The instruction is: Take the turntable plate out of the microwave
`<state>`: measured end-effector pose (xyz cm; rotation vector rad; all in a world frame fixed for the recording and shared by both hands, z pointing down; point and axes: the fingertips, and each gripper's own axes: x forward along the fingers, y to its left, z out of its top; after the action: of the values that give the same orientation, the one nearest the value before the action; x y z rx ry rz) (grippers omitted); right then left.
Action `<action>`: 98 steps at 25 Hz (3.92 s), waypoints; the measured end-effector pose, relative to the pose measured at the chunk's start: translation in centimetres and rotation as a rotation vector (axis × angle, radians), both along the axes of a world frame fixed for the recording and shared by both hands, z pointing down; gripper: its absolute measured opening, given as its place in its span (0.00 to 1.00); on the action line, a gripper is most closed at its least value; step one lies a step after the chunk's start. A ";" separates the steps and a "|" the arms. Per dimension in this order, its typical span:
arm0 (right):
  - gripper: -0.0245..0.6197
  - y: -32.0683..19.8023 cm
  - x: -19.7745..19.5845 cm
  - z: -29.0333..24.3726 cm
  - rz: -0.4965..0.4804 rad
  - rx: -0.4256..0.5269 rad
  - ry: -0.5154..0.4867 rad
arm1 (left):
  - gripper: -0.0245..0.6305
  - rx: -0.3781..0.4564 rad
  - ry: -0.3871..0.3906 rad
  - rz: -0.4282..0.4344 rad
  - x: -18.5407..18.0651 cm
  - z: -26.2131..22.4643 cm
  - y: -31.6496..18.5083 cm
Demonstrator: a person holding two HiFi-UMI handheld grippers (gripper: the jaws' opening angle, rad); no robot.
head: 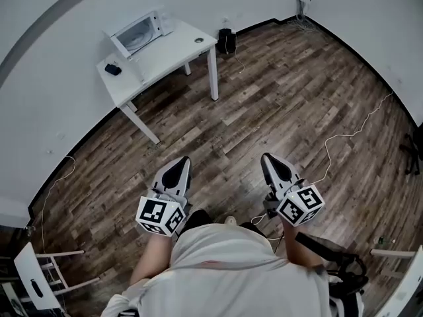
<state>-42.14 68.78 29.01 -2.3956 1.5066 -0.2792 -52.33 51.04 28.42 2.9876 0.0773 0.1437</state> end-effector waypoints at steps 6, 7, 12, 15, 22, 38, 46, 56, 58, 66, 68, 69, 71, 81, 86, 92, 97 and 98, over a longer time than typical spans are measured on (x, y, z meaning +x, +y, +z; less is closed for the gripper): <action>0.04 -1.0 2.4 1.0 -0.015 -0.007 -0.010 | 0.05 -0.016 0.001 0.001 3.1 0.8 -0.9; 0.04 -0.9 2.9 1.1 -0.012 -0.009 -0.008 | 0.05 -0.018 0.003 0.003 3.7 0.9 -0.9; 0.04 -1.4 6.4 0.8 0.026 -0.013 0.003 | 0.05 -0.032 0.018 0.026 7.9 0.8 -2.2; 0.04 -1.9 8.6 0.6 0.045 -0.031 0.008 | 0.05 -0.036 0.026 0.045 10.5 0.5 -3.0; 0.04 -5.9 14.1 -0.3 0.061 -0.044 0.025 | 0.05 -0.056 0.037 0.065 16.5 0.3 -7.1; 0.04 -23.7 26.7 -2.2 0.002 -0.054 0.053 | 0.05 -0.074 0.047 0.061 29.3 -0.3 -22.6; 0.04 -28.5 31.4 -0.4 -0.050 -0.077 0.015 | 0.05 -0.119 0.023 0.012 33.1 1.3 -26.8; 0.04 -36.6 41.6 -0.1 -0.201 -0.044 0.002 | 0.05 -0.097 0.019 -0.139 41.1 1.1 -33.3; 0.04 -38.1 44.3 -0.3 -0.233 -0.034 0.002 | 0.05 -0.090 0.021 -0.173 43.3 0.8 -34.4; 0.04 -42.6 55.7 -1.1 -0.362 -0.009 0.001 | 0.05 -0.085 0.024 -0.315 52.3 -0.2 -37.7; 0.04 -43.7 58.4 -1.2 -0.396 -0.004 0.000 | 0.05 -0.083 0.025 -0.353 54.5 -0.2 -38.3; 0.04 -44.2 59.6 -1.2 -0.416 -0.002 0.001 | 0.05 -0.081 0.026 -0.372 55.5 -0.3 -38.7; 0.04 -45.5 61.9 -1.1 -0.456 -0.003 0.006 | 0.05 -0.078 0.026 -0.407 57.3 -0.3 -39.5; 0.04 -53.3 65.4 1.8 -0.657 -0.011 -0.067 | 0.05 -0.108 -0.032 -0.594 59.8 1.6 -45.1; 0.04 -55.6 66.1 2.9 -0.681 -0.016 -0.090 | 0.05 -0.121 -0.040 -0.628 60.5 2.6 -47.9; 0.04 -56.8 66.2 2.4 -0.694 -0.029 -0.065 | 0.05 -0.121 0.006 -0.654 60.3 2.1 -49.6; 0.04 -62.5 66.1 2.0 -0.733 -0.034 -0.060 | 0.05 -0.147 0.019 -0.691 60.0 2.4 -54.2; 0.04 -64.6 66.2 2.3 -0.748 -0.042 -0.060 | 0.05 -0.155 0.018 -0.702 60.1 2.8 -56.0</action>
<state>24.03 4.22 31.34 -1.7247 2.3207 -0.5316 7.79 -4.92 31.26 2.6707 -0.8949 0.0241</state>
